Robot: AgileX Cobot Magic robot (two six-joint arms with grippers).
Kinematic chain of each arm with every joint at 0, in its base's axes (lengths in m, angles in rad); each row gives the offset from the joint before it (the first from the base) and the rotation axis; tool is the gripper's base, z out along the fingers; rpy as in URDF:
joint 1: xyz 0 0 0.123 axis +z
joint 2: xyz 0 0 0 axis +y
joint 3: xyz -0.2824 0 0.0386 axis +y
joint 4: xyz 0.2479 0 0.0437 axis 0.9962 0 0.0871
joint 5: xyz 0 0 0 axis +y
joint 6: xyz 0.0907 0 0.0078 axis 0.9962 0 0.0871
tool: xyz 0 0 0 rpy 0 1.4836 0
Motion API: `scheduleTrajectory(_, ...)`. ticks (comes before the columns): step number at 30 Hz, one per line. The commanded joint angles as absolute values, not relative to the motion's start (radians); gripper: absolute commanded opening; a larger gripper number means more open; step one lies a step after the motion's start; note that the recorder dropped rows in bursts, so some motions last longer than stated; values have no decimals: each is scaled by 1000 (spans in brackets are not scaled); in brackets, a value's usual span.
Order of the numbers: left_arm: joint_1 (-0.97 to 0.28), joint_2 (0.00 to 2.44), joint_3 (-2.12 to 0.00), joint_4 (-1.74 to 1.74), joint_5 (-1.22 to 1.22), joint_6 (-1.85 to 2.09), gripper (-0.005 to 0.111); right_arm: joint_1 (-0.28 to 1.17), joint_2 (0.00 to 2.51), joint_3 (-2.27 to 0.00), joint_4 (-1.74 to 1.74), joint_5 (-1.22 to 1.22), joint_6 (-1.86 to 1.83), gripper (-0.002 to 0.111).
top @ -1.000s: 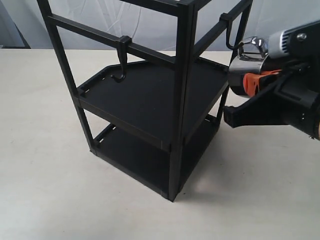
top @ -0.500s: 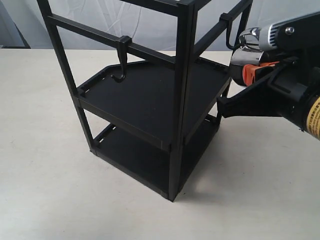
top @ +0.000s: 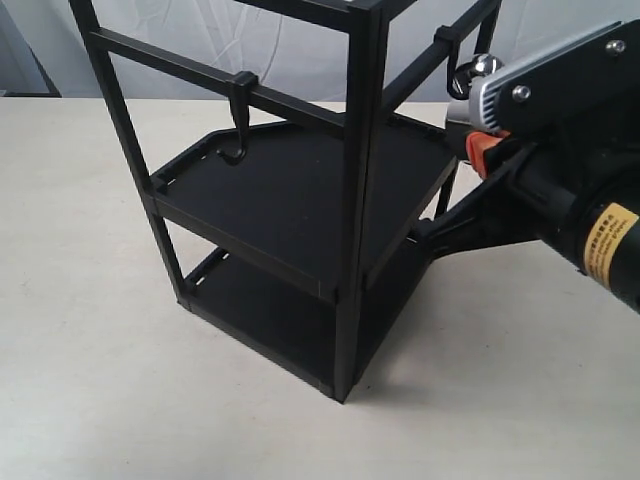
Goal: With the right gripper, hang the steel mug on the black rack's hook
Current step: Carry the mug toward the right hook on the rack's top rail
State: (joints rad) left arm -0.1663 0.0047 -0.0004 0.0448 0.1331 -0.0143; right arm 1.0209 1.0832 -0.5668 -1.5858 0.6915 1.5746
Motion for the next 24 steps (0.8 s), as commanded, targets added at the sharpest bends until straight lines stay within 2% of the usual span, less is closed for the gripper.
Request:
scheduleTrajectory(1, -171, 0, 0, 45, 128, -17, 2, 1026, 1124, -572, -1614, 679, 1522, -1)
scheduleTrajectory(24, -171, 0, 0, 45, 128, -17, 2, 1026, 1203, -572, -1543, 779, 1468, -1)
